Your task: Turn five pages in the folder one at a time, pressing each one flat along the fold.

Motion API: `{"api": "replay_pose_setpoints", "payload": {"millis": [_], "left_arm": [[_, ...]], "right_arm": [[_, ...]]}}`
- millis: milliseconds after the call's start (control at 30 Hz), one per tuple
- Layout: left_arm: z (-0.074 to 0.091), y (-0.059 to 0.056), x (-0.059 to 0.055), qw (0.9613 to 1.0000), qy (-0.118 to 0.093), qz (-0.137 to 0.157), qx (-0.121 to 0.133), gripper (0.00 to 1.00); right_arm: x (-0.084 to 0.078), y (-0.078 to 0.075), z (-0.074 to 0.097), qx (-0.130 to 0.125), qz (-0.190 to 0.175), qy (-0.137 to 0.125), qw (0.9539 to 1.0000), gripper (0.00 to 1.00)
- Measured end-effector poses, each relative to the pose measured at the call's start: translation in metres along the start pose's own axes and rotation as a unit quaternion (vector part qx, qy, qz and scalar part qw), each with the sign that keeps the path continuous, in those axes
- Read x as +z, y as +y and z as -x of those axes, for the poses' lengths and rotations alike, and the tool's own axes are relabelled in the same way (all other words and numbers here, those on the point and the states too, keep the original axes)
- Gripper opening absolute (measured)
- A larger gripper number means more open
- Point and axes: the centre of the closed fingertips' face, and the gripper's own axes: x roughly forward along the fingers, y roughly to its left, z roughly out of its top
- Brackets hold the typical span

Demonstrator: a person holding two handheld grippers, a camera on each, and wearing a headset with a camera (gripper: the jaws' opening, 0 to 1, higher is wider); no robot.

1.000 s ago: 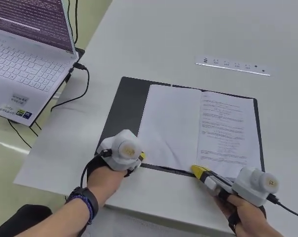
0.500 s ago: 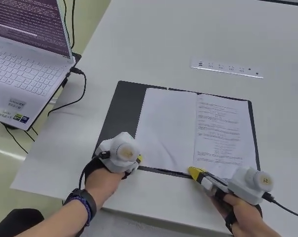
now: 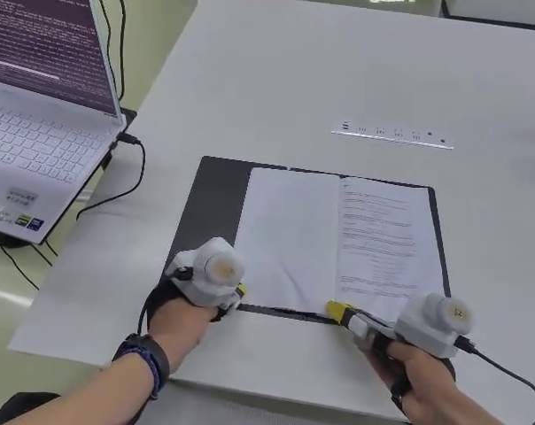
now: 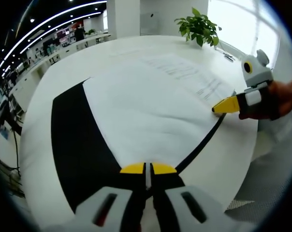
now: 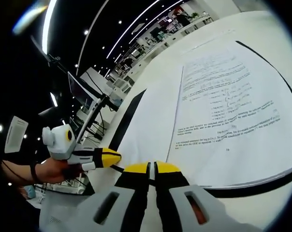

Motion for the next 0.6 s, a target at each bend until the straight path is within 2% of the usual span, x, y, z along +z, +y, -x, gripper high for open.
{"api": "replay_pose_setpoints", "payload": {"millis": [133, 233, 333, 433, 533, 600], "left_arm": [[0.001, -0.009, 0.001, 0.9997, 0.015, 0.007, -0.020, 0.12], [0.004, -0.016, 0.010, 0.9997, 0.010, 0.000, -0.023, 0.18], [0.008, -0.020, 0.020, 0.9996, -0.001, 0.002, -0.029, 0.21], [0.013, -0.025, 0.034, 0.9994, -0.014, 0.000, -0.032, 0.25], [0.019, -0.029, 0.047, 0.9986, -0.032, 0.016, -0.039, 0.27], [0.024, -0.031, 0.054, 0.9983, -0.039, 0.015, -0.041, 0.29]], "right_arm": [[0.014, 0.009, 0.004, 0.008, 0.014, -0.006, 0.9999, 0.07], [0.024, 0.014, 0.009, 0.018, 0.036, -0.009, 0.9992, 0.13], [0.030, 0.016, 0.016, 0.022, 0.075, 0.003, 0.9969, 0.19], [0.036, 0.015, 0.024, 0.020, 0.093, 0.002, 0.9955, 0.24], [0.042, 0.012, 0.032, 0.013, 0.111, 0.003, 0.9937, 0.29], [0.047, 0.010, 0.039, 0.013, 0.118, 0.002, 0.9929, 0.31]]}}
